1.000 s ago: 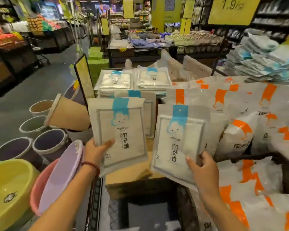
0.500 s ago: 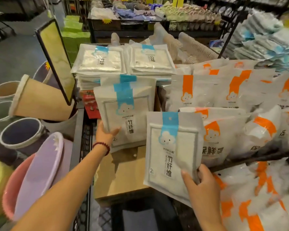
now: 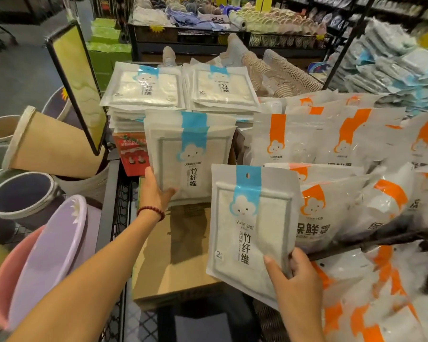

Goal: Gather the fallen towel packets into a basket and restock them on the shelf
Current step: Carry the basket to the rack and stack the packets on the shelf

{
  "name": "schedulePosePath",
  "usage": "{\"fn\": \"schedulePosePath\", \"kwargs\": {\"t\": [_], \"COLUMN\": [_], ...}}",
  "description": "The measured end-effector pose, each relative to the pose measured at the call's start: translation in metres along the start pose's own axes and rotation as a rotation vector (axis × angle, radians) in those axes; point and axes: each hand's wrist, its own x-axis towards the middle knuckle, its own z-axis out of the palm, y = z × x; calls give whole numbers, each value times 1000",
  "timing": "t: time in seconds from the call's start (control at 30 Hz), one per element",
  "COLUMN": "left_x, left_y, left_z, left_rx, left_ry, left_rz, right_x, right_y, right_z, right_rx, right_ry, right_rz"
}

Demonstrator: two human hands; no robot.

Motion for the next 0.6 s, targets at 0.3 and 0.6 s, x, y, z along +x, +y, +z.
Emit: {"fn": "schedulePosePath", "kwargs": {"t": [0.3,0.6], "left_x": [-6,-75], "left_y": [-15,-77], "left_z": [-14,-104], "left_rx": [271,605], "left_ry": [64,111], "left_rz": [-87,-320], "right_x": [6,67], "right_y": [3,-38], "right_z": [4,79], "right_rx": [102,269], "right_ry": [-28,-241], "right_rz": [-23,-173]}}
